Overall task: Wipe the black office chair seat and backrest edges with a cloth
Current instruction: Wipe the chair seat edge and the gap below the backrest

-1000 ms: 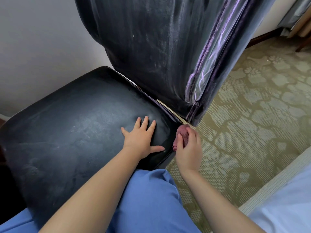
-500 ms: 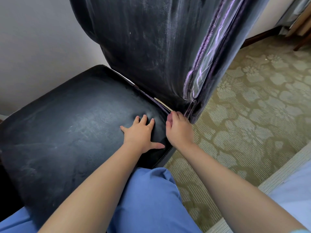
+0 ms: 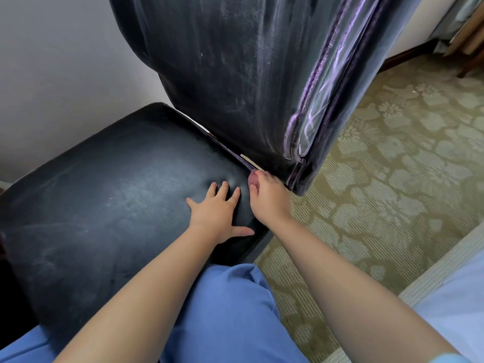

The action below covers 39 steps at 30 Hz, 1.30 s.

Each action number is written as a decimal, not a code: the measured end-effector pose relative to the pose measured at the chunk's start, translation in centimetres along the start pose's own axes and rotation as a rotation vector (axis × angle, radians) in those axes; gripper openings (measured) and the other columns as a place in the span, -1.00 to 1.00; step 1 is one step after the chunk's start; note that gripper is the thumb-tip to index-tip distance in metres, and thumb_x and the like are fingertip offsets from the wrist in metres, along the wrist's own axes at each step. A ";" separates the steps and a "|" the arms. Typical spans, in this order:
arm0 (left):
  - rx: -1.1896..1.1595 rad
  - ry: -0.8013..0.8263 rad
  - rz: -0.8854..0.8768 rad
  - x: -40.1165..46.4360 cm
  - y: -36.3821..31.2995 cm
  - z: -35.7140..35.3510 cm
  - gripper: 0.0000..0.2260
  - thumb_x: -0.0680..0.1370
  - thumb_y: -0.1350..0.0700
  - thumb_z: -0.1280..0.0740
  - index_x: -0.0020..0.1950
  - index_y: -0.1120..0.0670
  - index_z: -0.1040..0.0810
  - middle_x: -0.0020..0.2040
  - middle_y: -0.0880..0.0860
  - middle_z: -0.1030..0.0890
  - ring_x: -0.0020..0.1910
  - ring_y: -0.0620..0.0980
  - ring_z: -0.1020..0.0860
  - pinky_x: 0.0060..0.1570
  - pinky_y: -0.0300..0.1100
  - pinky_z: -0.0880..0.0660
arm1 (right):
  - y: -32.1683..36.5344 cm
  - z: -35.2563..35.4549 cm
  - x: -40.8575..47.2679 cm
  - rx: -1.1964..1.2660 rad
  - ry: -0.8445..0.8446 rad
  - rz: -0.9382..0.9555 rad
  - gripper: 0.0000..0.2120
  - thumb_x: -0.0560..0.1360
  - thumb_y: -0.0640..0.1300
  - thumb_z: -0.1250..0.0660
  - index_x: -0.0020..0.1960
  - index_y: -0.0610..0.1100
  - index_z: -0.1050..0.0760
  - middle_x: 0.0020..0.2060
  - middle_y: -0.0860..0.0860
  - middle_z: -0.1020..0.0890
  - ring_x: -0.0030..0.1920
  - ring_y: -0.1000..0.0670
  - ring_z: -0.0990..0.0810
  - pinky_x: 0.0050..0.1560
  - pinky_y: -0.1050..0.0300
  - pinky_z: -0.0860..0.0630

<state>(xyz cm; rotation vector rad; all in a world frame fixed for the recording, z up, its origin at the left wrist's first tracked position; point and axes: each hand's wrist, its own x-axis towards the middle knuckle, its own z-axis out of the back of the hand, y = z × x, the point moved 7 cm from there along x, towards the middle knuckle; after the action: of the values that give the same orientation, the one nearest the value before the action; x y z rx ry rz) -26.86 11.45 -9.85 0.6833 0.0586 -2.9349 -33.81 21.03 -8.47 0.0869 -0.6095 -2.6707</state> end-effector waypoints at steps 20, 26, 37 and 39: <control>0.015 -0.119 -0.025 0.0 0.5 0.2 0.06 0.29 -0.52 -0.17 0.56 0.05 0.12 0.55 0.01 -0.01 0.54 0.03 0.09 0.32 0.42 -0.09 | 0.0 -1.5 1.4 -0.112 -0.073 -0.042 -0.62 0.61 -0.13 -0.10 0.41 -0.16 -0.28 0.37 -0.03 -0.37 0.36 -0.05 -0.29 0.34 0.16 -0.17; 0.022 -0.146 -0.005 0.3 0.9 -0.1 0.12 0.25 -0.56 -0.15 0.57 0.09 0.14 0.57 0.05 0.16 0.54 0.03 0.12 0.33 0.41 -0.01 | -1.5 -0.7 -0.9 -0.038 -0.161 -0.020 -0.71 0.51 -0.18 -0.29 0.21 -0.22 -0.49 0.12 -0.12 -0.59 0.13 -0.17 -0.52 0.14 -0.01 -0.44; -0.087 -0.179 -0.026 1.2 1.9 -1.3 0.21 0.07 -0.63 0.13 0.57 0.03 0.18 0.57 0.00 0.22 0.53 -0.03 0.26 0.38 0.32 0.25 | 1.1 -1.6 1.7 -0.075 -0.030 0.102 -0.67 0.60 -0.14 -0.13 0.31 -0.24 -0.38 0.27 -0.12 -0.47 0.31 -0.11 -0.36 0.32 0.14 -0.17; -0.080 -0.194 -0.039 1.2 2.0 -1.2 0.16 0.12 -0.62 0.16 0.57 0.02 0.16 0.57 -0.01 0.20 0.53 -0.05 0.24 0.40 0.27 0.26 | 1.3 -1.9 3.4 -0.071 0.030 0.102 -0.69 0.61 -0.12 -0.08 0.30 -0.22 -0.37 0.27 -0.09 -0.45 0.30 -0.10 -0.35 0.27 0.14 -0.20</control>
<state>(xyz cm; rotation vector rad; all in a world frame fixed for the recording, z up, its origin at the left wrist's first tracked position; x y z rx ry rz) -27.13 9.38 -11.48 0.3879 0.1708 -3.0006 -36.21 17.82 -9.50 0.0737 -0.4958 -2.5847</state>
